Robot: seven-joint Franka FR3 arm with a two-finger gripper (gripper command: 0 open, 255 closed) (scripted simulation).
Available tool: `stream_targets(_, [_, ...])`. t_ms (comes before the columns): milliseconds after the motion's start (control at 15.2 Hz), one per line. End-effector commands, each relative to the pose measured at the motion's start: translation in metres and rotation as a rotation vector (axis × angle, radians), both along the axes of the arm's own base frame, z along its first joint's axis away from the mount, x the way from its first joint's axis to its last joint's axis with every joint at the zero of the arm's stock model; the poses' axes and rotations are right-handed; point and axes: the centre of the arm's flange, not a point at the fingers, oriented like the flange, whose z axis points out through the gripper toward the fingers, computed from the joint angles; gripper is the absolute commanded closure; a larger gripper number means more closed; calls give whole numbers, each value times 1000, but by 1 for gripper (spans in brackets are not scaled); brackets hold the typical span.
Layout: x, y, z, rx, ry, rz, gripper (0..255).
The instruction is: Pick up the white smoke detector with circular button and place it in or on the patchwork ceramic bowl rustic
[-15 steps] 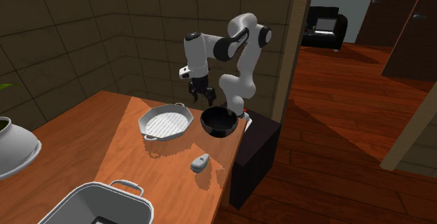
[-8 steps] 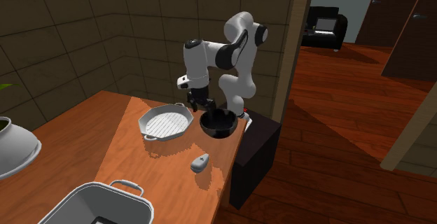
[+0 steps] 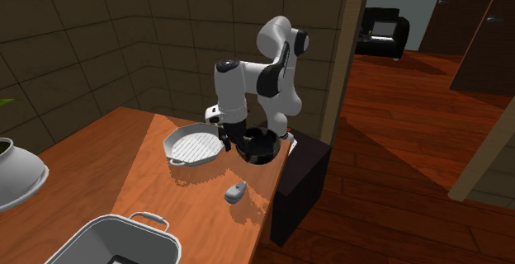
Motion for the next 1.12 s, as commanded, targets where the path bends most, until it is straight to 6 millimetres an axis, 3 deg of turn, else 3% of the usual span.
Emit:
stream_targets(0, [18,17,-3,0,-8,-5,0])
stream_targets(462, [81,74,-8,-4,-32,-19,0])
stream_targets(1056, [81,75,-48,-4,-32,-19,0])
